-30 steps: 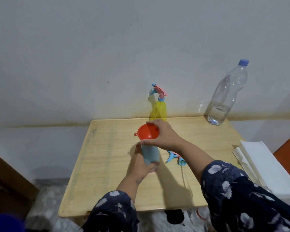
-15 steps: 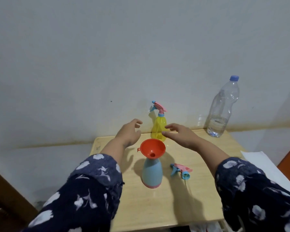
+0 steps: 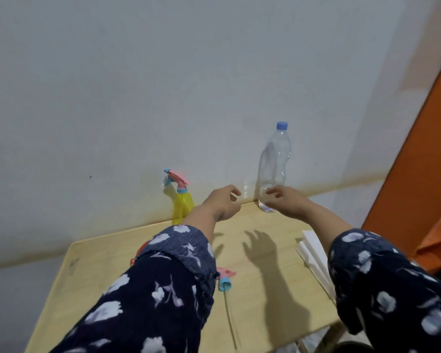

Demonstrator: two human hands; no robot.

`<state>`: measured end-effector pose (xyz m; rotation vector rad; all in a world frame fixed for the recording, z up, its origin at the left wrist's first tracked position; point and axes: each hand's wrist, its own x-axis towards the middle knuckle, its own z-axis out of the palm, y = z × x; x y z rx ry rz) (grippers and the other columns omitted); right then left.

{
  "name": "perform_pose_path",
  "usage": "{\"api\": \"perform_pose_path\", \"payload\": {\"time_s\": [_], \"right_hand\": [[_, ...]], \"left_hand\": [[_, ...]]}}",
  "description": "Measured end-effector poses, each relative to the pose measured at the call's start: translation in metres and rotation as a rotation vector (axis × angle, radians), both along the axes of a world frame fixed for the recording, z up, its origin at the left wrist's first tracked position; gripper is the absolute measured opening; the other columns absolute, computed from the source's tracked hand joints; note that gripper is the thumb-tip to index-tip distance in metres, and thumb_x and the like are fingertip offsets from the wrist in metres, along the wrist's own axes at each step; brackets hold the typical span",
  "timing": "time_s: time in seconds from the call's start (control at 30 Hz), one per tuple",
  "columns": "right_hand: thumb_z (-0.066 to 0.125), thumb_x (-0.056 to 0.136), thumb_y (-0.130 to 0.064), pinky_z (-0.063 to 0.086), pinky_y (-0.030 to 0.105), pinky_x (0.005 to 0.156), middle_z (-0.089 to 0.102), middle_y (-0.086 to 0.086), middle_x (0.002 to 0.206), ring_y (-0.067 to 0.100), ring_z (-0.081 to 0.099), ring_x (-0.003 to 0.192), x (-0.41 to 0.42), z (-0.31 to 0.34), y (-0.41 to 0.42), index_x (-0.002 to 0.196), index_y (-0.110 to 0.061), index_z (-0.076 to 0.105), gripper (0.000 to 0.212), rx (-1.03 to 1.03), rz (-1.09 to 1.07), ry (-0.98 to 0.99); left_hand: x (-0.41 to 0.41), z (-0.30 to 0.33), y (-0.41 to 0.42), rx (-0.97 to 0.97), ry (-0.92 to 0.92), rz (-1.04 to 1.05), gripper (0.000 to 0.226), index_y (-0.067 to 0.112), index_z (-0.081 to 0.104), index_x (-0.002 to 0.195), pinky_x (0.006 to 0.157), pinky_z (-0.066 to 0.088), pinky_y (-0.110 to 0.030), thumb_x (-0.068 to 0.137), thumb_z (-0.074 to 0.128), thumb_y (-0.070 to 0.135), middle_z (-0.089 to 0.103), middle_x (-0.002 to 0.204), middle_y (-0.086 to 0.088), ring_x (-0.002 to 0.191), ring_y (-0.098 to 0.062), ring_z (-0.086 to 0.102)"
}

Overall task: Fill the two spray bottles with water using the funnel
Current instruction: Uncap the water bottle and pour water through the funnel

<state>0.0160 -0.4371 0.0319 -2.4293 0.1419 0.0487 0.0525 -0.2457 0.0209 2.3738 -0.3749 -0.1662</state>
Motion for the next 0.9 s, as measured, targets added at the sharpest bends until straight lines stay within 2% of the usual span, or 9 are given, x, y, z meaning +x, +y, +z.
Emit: {"api": "perform_pose_path", "payload": {"time_s": [0.1, 0.2, 0.33, 0.5, 0.6, 0.67, 0.73, 0.83, 0.9], "right_hand": [[0.061, 0.087, -0.031, 0.042, 0.028, 0.087, 0.054, 0.008, 0.134, 0.025, 0.053, 0.117, 0.017, -0.001, -0.034, 0.133, -0.019, 0.052, 0.048, 0.005, -0.028, -0.023], [0.061, 0.09, -0.028, 0.041, 0.031, 0.092, 0.049, 0.011, 0.139, 0.027, 0.052, 0.12, 0.042, -0.004, -0.064, 0.141, -0.017, 0.042, 0.055, -0.027, -0.015, -0.036], [0.064, 0.088, -0.027, 0.04, 0.035, 0.1, 0.043, 0.013, 0.144, 0.029, 0.046, 0.128, 0.086, -0.017, -0.095, 0.147, -0.018, 0.029, 0.069, 0.006, 0.005, -0.046], [0.071, 0.082, -0.031, 0.035, 0.04, 0.11, 0.028, 0.008, 0.155, 0.026, 0.031, 0.14, 0.14, -0.037, -0.11, 0.151, -0.031, -0.008, 0.106, 0.203, 0.024, -0.17], [0.072, 0.081, -0.031, 0.037, 0.035, 0.103, 0.033, 0.007, 0.151, 0.024, 0.04, 0.134, 0.166, -0.048, -0.109, 0.149, -0.037, -0.013, 0.109, 0.325, 0.043, -0.255], [0.072, 0.082, -0.03, 0.041, 0.031, 0.093, 0.045, 0.002, 0.135, 0.021, 0.051, 0.117, 0.178, -0.055, -0.108, 0.149, -0.036, -0.013, 0.109, 0.362, 0.052, -0.31], [0.073, 0.082, -0.029, 0.04, 0.027, 0.085, 0.048, -0.006, 0.117, 0.014, 0.051, 0.101, 0.188, -0.062, -0.107, 0.149, -0.035, -0.013, 0.109, 0.373, 0.048, -0.36], [0.076, 0.079, -0.035, 0.039, 0.023, 0.087, 0.054, -0.001, 0.127, 0.014, 0.055, 0.11, 0.201, -0.07, -0.106, 0.147, -0.041, -0.014, 0.113, 0.408, 0.033, -0.412], [0.077, 0.077, -0.038, 0.041, 0.025, 0.092, 0.053, 0.007, 0.134, 0.016, 0.055, 0.119, 0.209, -0.073, -0.105, 0.146, -0.044, -0.014, 0.114, 0.431, 0.015, -0.428]], "left_hand": [[0.016, -0.013, -0.041, -0.051, 0.041, -0.002, 0.039, 0.018, 0.052, 0.13, 0.082, 0.038, -0.022, 0.091, 0.058, 0.015, 0.057, 0.129, -0.005, 0.101, -0.017, 0.051], [0.037, -0.028, -0.077, -0.093, 0.074, 0.01, 0.045, 0.017, 0.047, 0.134, 0.085, 0.039, -0.025, 0.091, 0.06, 0.015, 0.052, 0.137, -0.005, 0.117, -0.023, 0.053], [0.073, -0.048, -0.118, -0.177, 0.096, 0.08, 0.06, 0.016, 0.037, 0.143, 0.087, 0.039, -0.024, 0.089, 0.065, 0.016, 0.044, 0.145, -0.006, 0.128, -0.023, 0.048], [0.107, -0.075, -0.15, -0.296, 0.019, 0.181, 0.088, 0.032, 0.015, 0.152, 0.098, 0.038, -0.029, 0.084, 0.072, 0.03, 0.027, 0.152, 0.002, 0.134, -0.019, 0.038], [0.122, -0.091, -0.166, -0.373, -0.041, 0.217, 0.093, 0.042, 0.011, 0.152, 0.097, 0.039, -0.028, 0.083, 0.072, 0.028, 0.026, 0.151, 0.009, 0.133, -0.012, 0.038], [0.131, -0.1, -0.177, -0.412, -0.059, 0.226, 0.095, 0.047, 0.009, 0.15, 0.092, 0.042, -0.027, 0.083, 0.074, 0.026, 0.028, 0.147, 0.014, 0.126, -0.004, 0.04], [0.14, -0.106, -0.186, -0.417, -0.073, 0.248, 0.102, 0.051, 0.003, 0.149, 0.088, 0.045, -0.027, 0.082, 0.076, 0.026, 0.029, 0.144, 0.015, 0.12, 0.0, 0.041], [0.152, -0.113, -0.194, -0.391, -0.097, 0.278, 0.113, 0.053, -0.006, 0.148, 0.092, 0.052, -0.038, 0.078, 0.079, 0.025, 0.025, 0.152, 0.012, 0.123, -0.003, 0.042], [0.157, -0.117, -0.198, -0.372, -0.101, 0.272, 0.116, 0.052, -0.012, 0.147, 0.095, 0.051, -0.037, 0.079, 0.078, 0.022, 0.021, 0.154, 0.013, 0.121, 0.001, 0.039]]}}
